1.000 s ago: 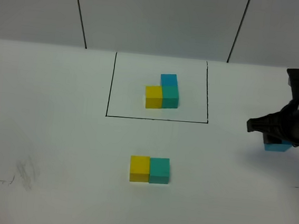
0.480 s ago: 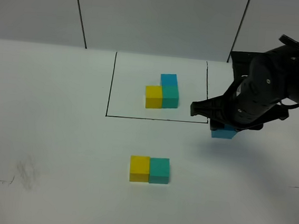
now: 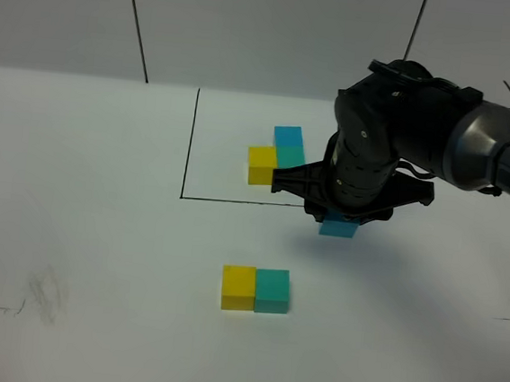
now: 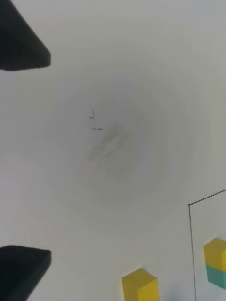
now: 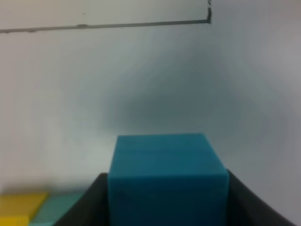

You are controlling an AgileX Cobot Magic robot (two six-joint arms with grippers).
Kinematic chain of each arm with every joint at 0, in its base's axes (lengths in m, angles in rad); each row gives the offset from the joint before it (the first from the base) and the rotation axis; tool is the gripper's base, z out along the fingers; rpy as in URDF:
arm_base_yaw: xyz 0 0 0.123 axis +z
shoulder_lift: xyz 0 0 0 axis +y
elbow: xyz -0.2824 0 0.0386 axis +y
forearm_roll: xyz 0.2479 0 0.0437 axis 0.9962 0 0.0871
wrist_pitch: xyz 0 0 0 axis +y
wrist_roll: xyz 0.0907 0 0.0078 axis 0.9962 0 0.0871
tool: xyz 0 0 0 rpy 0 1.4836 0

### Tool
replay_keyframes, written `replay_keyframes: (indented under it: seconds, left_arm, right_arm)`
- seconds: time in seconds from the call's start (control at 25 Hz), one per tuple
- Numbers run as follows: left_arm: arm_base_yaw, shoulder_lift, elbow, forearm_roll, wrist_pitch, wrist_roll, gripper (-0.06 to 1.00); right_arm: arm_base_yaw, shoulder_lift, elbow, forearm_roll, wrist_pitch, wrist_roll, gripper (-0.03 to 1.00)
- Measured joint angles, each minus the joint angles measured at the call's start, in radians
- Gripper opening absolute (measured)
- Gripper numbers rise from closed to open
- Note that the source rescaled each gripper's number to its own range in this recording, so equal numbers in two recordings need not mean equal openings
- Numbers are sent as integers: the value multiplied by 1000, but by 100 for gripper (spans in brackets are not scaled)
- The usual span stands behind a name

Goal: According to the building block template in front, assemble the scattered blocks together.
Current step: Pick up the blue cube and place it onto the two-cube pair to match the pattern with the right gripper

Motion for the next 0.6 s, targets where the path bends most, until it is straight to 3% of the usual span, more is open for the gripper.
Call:
replay_keyframes:
  seconds: [0.32, 0.6]
  left_arm:
    - [0, 0, 0, 0, 0, 0, 75]
    - [0, 0, 0, 0, 0, 0, 75]
  right_arm:
    - [33, 34, -23, -20, -20, 39, 28]
    - [43, 99, -118, -8, 57, 14, 28]
